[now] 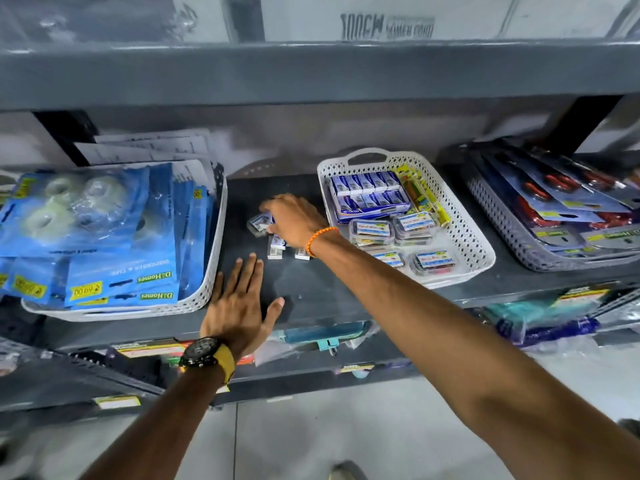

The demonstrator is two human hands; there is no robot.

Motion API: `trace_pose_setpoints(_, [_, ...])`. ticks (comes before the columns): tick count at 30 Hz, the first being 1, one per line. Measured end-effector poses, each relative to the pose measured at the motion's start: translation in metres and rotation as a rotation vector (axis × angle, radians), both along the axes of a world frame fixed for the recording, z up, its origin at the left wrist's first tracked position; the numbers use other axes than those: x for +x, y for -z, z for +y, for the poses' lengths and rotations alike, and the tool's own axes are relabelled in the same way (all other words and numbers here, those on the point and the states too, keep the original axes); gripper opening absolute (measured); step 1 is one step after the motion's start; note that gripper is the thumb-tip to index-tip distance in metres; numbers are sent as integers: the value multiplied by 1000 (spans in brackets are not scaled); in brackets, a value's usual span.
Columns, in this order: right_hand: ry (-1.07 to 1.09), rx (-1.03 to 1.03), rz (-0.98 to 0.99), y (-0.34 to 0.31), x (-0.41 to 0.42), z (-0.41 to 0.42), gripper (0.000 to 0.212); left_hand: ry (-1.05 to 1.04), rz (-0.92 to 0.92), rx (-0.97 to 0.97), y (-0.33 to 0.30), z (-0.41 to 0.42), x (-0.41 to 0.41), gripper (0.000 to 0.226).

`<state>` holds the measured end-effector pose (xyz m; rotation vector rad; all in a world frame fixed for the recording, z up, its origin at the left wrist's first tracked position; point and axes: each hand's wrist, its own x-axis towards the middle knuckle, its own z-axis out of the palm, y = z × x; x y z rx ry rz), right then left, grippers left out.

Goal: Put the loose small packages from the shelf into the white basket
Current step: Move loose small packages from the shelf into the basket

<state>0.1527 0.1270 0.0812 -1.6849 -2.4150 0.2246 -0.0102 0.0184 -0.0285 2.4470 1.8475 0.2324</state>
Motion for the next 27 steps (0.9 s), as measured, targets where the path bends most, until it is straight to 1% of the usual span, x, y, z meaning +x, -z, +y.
trace_pose_setpoints(5, [-146,-84,-119,5,-10,28,57,7,4,11,1,1,-1,88])
trace_pose_setpoints(8, [-169,-116,-137,6,-9,37,59,9,11,0,3,2,-2,87])
trace_pose_setpoints(11, [-147,-85,-133,4,-6,39,55,8,26,-15,4,2,-2,87])
trace_pose_setpoints(14, [-90,-52,-51,-2,2,31,63,2,27,-12,3,2,-2,88])
trace_pose_setpoints(16, [-85,-87,-23,-5,10,17,68,0,21,-11,2,1,-2,88])
trace_pose_setpoints(21, [-79,-162,-70,-8,30,-20,79,-2,14,-17,-1,-1,0,90])
trace_pose_setpoints(26, [-26,-256,-75,-1,31,-17,93,-6,11,-14,-3,0,0,89])
trace_pose_setpoints(27, [-8,-266,-61,-2,31,-11,92,-6,10,-14,-3,0,1,89])
